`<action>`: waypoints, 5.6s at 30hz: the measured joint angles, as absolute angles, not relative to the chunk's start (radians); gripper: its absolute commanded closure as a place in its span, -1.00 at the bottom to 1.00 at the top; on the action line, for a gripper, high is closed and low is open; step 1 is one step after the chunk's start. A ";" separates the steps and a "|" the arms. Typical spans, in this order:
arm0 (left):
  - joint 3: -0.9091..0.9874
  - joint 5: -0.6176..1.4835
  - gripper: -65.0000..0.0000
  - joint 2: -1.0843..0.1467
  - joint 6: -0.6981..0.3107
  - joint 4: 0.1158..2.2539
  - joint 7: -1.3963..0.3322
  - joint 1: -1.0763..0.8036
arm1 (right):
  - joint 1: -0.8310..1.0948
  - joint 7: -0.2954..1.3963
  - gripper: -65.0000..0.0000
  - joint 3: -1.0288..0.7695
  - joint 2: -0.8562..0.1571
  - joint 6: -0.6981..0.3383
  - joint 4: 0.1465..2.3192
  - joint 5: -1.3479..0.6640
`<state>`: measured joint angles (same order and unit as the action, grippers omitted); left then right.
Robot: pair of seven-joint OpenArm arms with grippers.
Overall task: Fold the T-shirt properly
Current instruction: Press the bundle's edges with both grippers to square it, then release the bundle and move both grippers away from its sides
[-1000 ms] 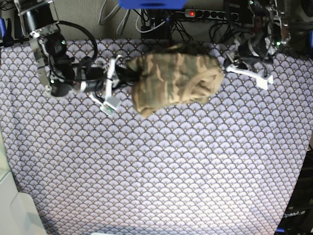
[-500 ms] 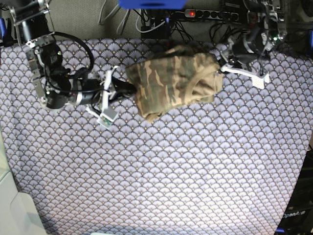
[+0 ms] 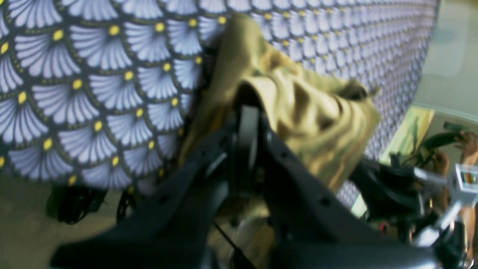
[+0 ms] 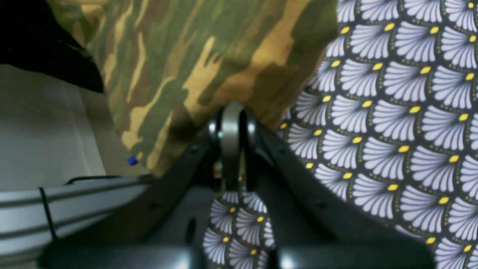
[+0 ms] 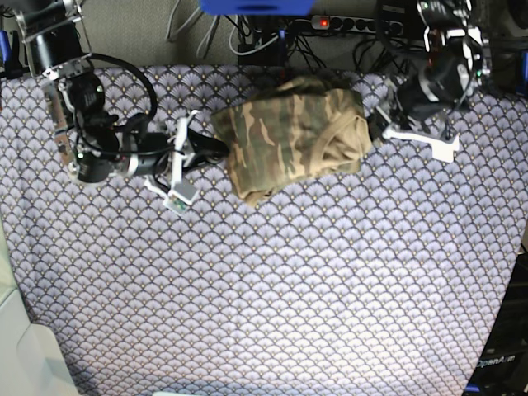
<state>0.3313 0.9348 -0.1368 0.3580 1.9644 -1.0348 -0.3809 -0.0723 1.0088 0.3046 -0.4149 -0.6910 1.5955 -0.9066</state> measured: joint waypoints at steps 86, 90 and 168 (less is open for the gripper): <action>0.323 0.579 1.00 0.014 0.340 1.616 -1.065 -0.115 | -0.088 0.799 1.00 0.355 -0.338 -0.691 1.690 -0.774; 0.324 0.577 1.00 0.015 0.340 1.618 -1.065 -0.116 | -0.017 0.801 1.00 0.340 -0.337 -0.692 1.689 -0.762; -0.026 0.425 1.00 -0.160 0.344 1.783 -1.396 -0.253 | 0.184 0.846 1.00 -0.104 -0.482 -0.691 1.729 -0.765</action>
